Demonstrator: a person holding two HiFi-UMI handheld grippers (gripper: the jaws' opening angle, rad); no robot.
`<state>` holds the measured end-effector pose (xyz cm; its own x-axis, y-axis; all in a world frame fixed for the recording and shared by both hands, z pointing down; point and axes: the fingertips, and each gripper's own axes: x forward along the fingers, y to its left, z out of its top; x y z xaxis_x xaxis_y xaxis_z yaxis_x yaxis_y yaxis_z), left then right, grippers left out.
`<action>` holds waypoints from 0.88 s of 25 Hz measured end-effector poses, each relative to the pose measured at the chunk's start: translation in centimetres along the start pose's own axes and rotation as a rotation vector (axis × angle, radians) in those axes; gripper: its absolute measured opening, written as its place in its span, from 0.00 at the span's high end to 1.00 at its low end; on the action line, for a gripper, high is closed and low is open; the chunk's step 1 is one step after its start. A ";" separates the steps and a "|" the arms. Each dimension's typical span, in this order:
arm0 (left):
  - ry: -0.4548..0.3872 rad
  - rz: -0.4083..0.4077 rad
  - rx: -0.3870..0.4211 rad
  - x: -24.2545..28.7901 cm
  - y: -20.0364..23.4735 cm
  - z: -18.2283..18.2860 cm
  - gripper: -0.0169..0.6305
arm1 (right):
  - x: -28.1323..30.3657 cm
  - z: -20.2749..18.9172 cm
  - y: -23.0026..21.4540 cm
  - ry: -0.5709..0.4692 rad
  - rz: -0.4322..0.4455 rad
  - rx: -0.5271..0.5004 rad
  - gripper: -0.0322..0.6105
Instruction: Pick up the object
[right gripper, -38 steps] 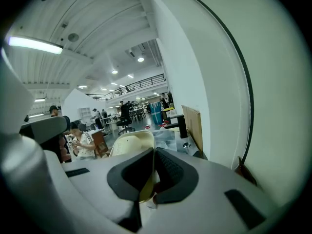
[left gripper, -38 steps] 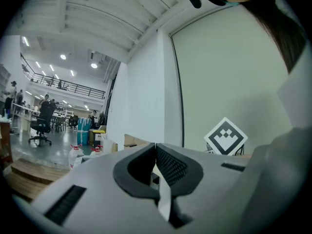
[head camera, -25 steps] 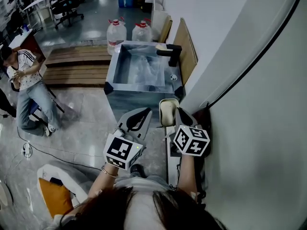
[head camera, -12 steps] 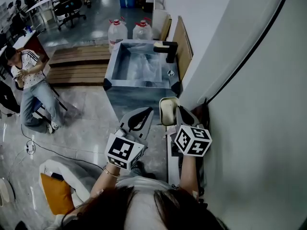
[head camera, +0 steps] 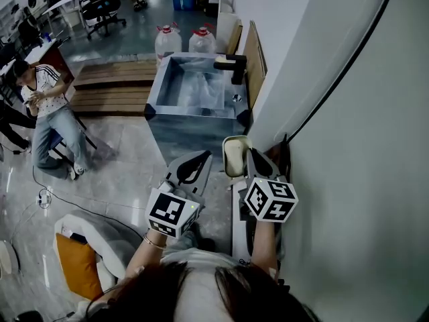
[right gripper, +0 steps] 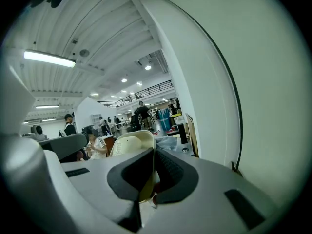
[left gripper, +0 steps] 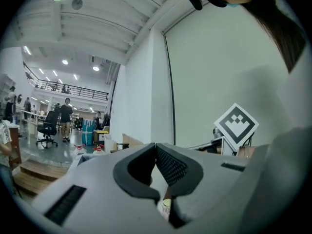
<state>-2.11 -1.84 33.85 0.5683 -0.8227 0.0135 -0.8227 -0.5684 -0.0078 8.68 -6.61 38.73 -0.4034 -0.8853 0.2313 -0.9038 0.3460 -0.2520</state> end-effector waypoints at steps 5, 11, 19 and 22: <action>0.004 0.007 0.007 -0.6 -1.6 0.0 0.96 | -1.9 0.3 -0.3 -0.016 0.010 -0.005 0.90; -0.003 0.017 0.012 -1.2 -3.2 0.3 0.96 | -4.0 0.7 -0.5 -0.036 0.020 -0.003 0.90; -0.014 0.031 0.014 -2.5 -5.2 0.4 0.96 | -6.8 0.8 -0.4 -0.067 0.027 -0.008 0.90; -0.018 0.034 0.013 -3.0 -5.9 0.4 0.96 | -7.8 0.8 -0.3 -0.074 0.030 -0.008 0.90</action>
<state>1.02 3.96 33.42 0.5403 -0.8414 -0.0052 -0.8413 -0.5401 -0.0210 12.19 -0.06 36.26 -0.4191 -0.8948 0.1538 -0.8927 0.3751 -0.2500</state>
